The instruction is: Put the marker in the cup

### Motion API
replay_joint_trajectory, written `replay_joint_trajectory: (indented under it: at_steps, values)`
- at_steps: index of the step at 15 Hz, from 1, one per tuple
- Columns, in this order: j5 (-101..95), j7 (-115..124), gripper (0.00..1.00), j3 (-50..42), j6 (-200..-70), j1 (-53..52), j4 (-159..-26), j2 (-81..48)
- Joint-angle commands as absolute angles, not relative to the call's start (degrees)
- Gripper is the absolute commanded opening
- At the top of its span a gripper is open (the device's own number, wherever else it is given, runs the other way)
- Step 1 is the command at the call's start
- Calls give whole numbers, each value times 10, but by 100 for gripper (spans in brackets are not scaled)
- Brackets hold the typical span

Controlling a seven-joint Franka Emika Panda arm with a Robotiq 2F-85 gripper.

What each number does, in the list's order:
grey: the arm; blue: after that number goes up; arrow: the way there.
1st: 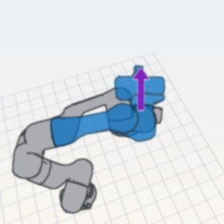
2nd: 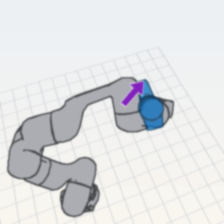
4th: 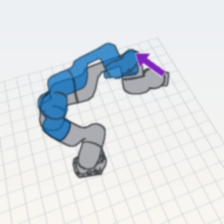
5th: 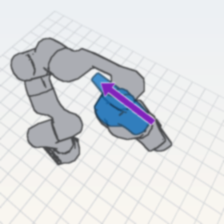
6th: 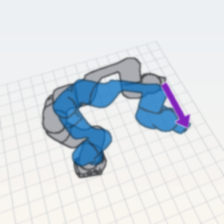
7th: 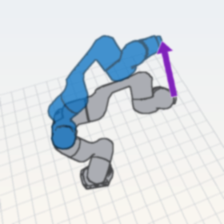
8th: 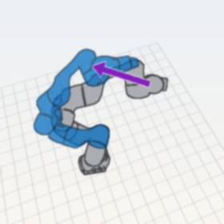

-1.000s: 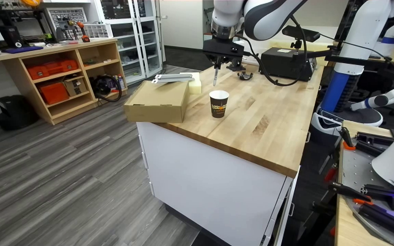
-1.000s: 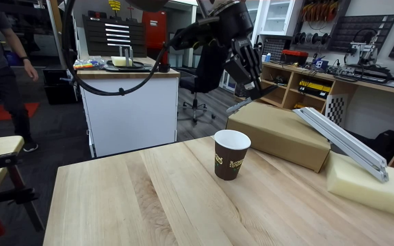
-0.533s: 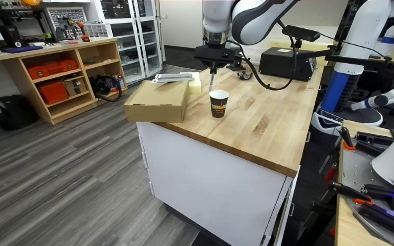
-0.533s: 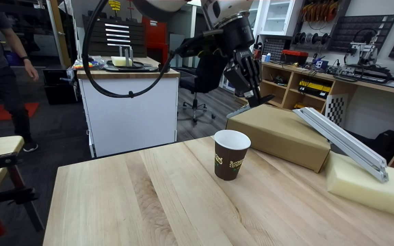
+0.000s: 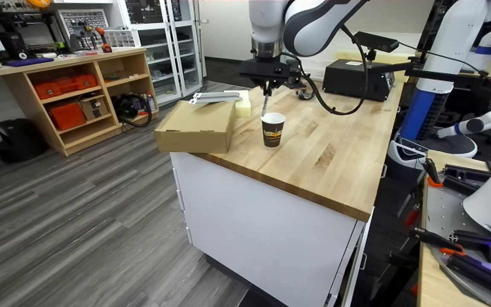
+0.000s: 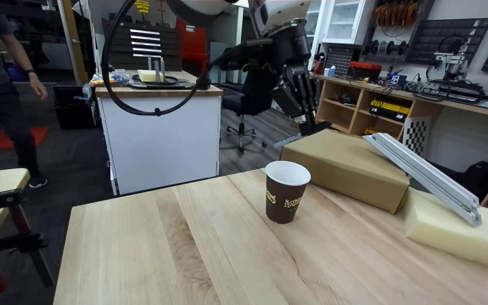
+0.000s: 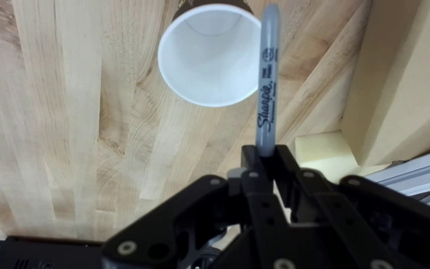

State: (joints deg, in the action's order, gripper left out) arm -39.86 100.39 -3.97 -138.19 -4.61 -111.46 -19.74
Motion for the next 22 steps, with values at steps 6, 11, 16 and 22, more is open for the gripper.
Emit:
replay_joint_trajectory:
  at_steps: [6,11,16,22]
  values:
    - [-377,1029,4,-49,-1300,-68,-1080,-211]
    - [-379,1024,4,-56,-1282,-59,-1087,-204]
    - [-380,1016,4,-67,-1289,-49,-1088,-210]
    - [-377,1003,52,-76,-1291,-38,-1094,-201]
